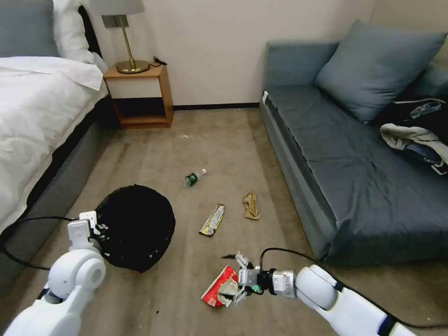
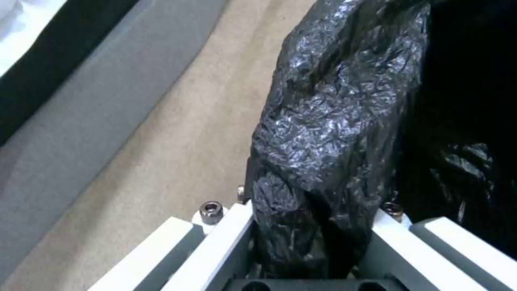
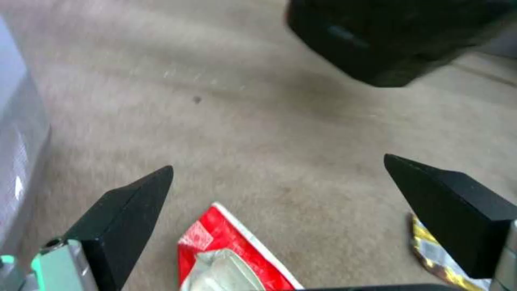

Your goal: Pick up the trash bin, then pick up the garbage on the floor and place it into the trash bin.

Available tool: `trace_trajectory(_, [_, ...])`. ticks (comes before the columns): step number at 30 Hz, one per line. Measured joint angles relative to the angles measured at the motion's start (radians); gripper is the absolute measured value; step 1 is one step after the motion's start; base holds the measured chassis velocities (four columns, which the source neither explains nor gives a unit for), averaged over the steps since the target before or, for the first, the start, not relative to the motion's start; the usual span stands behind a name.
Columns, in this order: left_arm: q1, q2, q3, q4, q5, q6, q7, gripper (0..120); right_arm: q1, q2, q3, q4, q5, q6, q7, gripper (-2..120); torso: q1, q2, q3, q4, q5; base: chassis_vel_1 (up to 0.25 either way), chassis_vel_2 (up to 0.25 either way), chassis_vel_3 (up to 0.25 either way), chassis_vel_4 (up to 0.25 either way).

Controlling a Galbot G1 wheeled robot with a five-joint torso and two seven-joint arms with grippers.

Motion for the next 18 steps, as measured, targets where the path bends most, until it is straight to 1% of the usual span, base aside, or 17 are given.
trace_trajectory(3, [0.018, -0.022, -0.018, -0.027, 0.005, 0.009, -0.001, 1, 0.092, 0.044, -0.065, -0.071, -0.086, 0.014, -0.038, 100, 0.000, 0.000, 0.000, 0.0003, 0.0000, 0.000, 0.000, 0.000, 0.000])
trace_trajectory(4, [0.018, -0.022, -0.018, -0.027, 0.005, 0.009, -0.001, 1, 0.092, 0.044, -0.065, -0.071, -0.086, 0.014, -0.038, 100, 0.000, 0.000, 0.000, 0.0003, 0.0000, 0.000, 0.000, 0.000, 0.000])
trace_trajectory(5, [0.023, -0.025, -0.026, -0.034, 0.005, 0.011, -0.001, 1, 0.115, 0.058, -0.079, -0.091, -0.116, 0.019, -0.049, 100, 0.000, 0.000, 0.000, 0.0003, -0.0002, 0.000, 0.000, 0.000, 0.000])
trace_trajectory(8, [0.052, -0.021, -0.064, -0.061, 0.000, 0.014, -0.004, 1, 0.164, 0.097, -0.106, -0.142, -0.229, 0.044, -0.082, 100, 0.000, 0.000, 0.000, 0.0003, 0.0000, 0.000, 0.000, 0.000, 0.000])
trace_trajectory(9, [0.052, -0.021, -0.064, -0.061, 0.000, 0.014, -0.004, 1, 0.164, 0.097, -0.106, -0.142, -0.229, 0.044, -0.082, 100, 0.000, 0.000, 0.000, 0.0003, 0.0000, 0.000, 0.000, 0.000, 0.000])
trace_trajectory(12, [0.083, -0.014, -0.102, -0.087, -0.011, 0.015, -0.004, 1, 0.172, 0.121, -0.103, -0.154, -0.323, 0.071, -0.109, 100, 0.000, 0.000, 0.000, 0.0003, 0.0001, 0.000, 0.000, 0.000, 0.000])
trace_trajectory(13, [0.090, -0.013, -0.109, -0.092, -0.013, 0.015, -0.004, 1, 0.172, 0.123, -0.102, -0.154, -0.337, 0.074, -0.119, 100, 0.000, 0.000, 0.000, 0.0003, 0.0001, 0.000, 0.000, 0.000, 0.000])
trace_trajectory(14, [0.090, -0.013, -0.109, -0.092, -0.013, 0.015, -0.004, 1, 0.172, 0.123, -0.102, -0.154, -0.337, 0.074, -0.119, 100, 0.000, 0.000, 0.000, 0.0003, 0.0001, 0.000, 0.000, 0.000, 0.000])
trace_trajectory(17, [0.112, -0.010, -0.130, -0.104, -0.017, 0.014, -0.004, 1, 0.170, 0.137, -0.086, -0.159, -0.410, 0.098, -0.145, 100, 0.000, 0.000, 0.000, 0.0002, -0.0001, 0.000, 0.000, 0.000, 0.000])
trace_trajectory(18, [0.112, -0.010, -0.130, -0.104, -0.017, 0.014, -0.004, 1, 0.170, 0.137, -0.086, -0.159, -0.410, 0.098, -0.145, 100, 0.000, 0.000, 0.000, 0.0002, -0.0001, 0.000, 0.000, 0.000, 0.000])
